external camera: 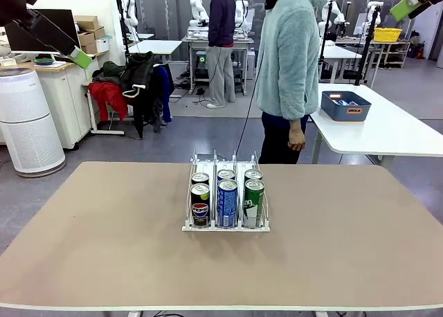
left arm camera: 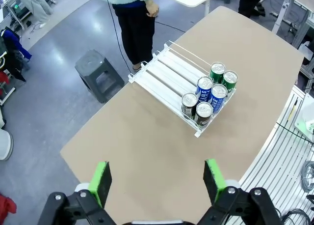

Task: Fill the beverage cans into the dispenser.
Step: Pick up the Sprite handed by the human.

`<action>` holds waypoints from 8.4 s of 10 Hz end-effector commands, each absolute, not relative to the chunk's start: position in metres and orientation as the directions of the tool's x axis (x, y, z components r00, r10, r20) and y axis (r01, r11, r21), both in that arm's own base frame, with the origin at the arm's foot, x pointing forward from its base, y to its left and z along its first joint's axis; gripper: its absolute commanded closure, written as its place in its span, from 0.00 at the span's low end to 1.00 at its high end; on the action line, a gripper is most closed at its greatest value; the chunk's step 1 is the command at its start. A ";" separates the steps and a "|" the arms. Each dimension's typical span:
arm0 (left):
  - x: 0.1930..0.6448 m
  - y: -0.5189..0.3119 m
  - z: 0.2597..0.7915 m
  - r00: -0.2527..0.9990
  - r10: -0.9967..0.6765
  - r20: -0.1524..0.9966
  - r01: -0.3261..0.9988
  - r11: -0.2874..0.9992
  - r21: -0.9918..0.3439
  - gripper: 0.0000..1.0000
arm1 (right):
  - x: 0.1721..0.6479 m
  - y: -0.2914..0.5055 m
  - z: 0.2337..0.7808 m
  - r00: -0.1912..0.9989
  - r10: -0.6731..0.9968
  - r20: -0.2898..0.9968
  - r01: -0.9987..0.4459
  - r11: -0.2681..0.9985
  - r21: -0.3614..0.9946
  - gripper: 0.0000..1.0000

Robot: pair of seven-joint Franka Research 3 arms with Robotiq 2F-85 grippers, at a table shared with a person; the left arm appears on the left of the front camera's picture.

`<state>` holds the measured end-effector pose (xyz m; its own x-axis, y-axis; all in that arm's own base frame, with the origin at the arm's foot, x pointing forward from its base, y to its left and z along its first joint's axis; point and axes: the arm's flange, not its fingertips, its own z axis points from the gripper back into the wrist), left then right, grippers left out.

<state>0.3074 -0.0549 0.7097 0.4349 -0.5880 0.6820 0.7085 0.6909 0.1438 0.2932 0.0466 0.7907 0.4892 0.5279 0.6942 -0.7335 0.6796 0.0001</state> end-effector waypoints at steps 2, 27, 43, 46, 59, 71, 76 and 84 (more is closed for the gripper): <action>0.307 -0.055 0.710 0.435 -0.588 0.682 0.709 0.691 0.144 0.00 | 0.293 0.047 0.790 0.486 0.530 0.695 -0.742 0.670 0.007 0.00; 0.299 -0.057 0.753 0.396 -0.542 0.742 0.775 0.631 0.047 0.00 | 0.308 -0.006 0.776 0.516 0.498 0.697 -0.711 0.703 0.024 0.00; 0.299 -0.057 0.753 0.396 -0.542 0.742 0.775 0.631 0.047 0.00 | 0.308 -0.006 0.776 0.516 0.498 0.697 -0.711 0.703 0.024 0.00; 0.299 -0.057 0.753 0.396 -0.542 0.742 0.775 0.631 0.047 0.00 | 0.308 -0.006 0.776 0.516 0.498 0.697 -0.711 0.703 0.024 0.00; 0.299 -0.057 0.753 0.396 -0.542 0.742 0.775 0.631 0.047 0.00 | 0.308 -0.006 0.776 0.516 0.498 0.697 -0.711 0.703 0.024 0.00; 0.299 -0.057 0.753 0.396 -0.542 0.742 0.775 0.631 0.047 0.00 | 0.308 -0.006 0.776 0.516 0.498 0.697 -0.711 0.703 0.024 0.00; 0.299 -0.057 0.753 0.396 -0.542 0.742 0.775 0.631 0.047 0.00 | 0.308 -0.006 0.776 0.516 0.498 0.697 -0.711 0.703 0.024 0.00; 0.299 -0.057 0.753 0.396 -0.542 0.742 0.775 0.631 0.047 0.00 | 0.308 -0.006 0.776 0.516 0.498 0.697 -0.711 0.703 0.024 0.00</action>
